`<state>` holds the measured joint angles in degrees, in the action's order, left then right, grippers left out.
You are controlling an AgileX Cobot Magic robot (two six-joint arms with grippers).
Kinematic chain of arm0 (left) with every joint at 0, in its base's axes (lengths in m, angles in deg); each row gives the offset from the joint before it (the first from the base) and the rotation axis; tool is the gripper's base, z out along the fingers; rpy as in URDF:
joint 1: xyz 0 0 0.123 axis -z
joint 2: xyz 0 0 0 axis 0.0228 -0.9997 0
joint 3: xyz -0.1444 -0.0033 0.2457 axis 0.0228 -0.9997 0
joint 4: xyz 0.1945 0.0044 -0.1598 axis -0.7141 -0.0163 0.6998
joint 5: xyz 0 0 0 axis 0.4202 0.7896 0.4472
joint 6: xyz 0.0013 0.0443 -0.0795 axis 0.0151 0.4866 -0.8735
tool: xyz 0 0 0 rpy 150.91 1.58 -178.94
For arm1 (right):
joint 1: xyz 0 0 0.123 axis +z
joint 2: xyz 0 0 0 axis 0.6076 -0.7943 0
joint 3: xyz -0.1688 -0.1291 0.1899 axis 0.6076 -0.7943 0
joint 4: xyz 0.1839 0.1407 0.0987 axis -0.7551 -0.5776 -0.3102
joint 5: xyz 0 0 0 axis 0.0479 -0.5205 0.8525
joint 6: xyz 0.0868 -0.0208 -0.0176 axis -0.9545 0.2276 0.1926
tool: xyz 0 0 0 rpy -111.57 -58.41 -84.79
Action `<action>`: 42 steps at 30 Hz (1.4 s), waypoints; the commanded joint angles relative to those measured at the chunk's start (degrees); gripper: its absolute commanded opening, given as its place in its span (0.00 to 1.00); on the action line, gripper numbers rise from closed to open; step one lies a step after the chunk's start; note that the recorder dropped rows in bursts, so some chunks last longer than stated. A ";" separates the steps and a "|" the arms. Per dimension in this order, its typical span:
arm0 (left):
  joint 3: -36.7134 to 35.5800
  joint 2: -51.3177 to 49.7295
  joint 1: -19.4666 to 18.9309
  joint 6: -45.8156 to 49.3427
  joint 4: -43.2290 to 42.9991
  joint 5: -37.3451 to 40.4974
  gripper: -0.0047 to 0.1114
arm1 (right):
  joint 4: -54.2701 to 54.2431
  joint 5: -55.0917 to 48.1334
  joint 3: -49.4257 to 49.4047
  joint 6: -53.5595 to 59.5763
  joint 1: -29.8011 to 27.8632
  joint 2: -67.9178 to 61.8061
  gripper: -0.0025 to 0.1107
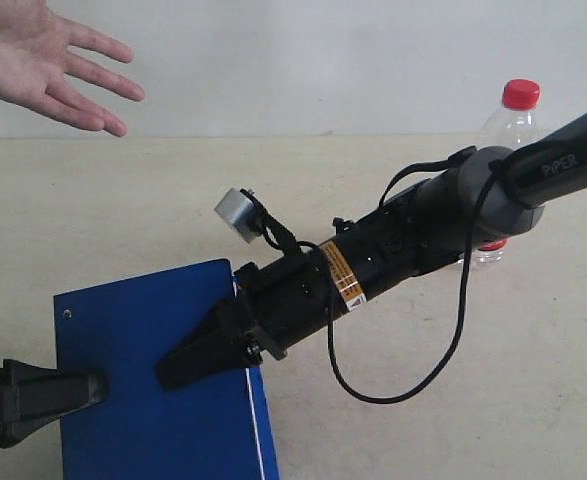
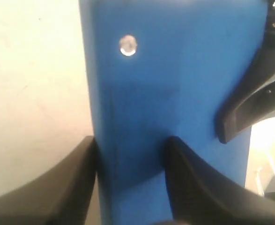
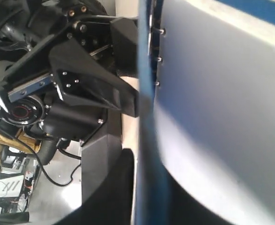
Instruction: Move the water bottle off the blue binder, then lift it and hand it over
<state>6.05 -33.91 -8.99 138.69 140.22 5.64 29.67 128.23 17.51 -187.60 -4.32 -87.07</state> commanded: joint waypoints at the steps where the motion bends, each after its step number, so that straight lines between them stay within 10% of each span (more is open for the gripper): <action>1: 0.75 -3.37 0.74 3.89 -1.52 13.37 0.09 | 0.92 -0.24 0.14 0.24 1.20 -0.05 0.02; 8: 0.75 -6.31 0.74 10.03 -1.52 13.37 0.08 | 6.54 -0.24 0.14 0.63 1.20 -0.05 0.04; 17: 1.12 -1.80 0.55 10.03 -1.52 10.92 0.08 | 6.54 -0.24 0.14 0.77 0.62 1.95 0.59; 29: -1.20 17.64 0.55 4.64 -1.52 3.21 0.08 | 6.54 -0.24 0.14 -9.11 -15.03 15.51 0.59; 42: -2.45 34.96 0.55 -6.36 -3.38 1.37 0.08 | 6.54 -0.24 0.14 -8.75 -14.80 15.24 0.59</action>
<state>3.98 -2.91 -8.75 135.41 136.64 7.11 36.46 127.79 17.51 -196.99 -19.15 -71.98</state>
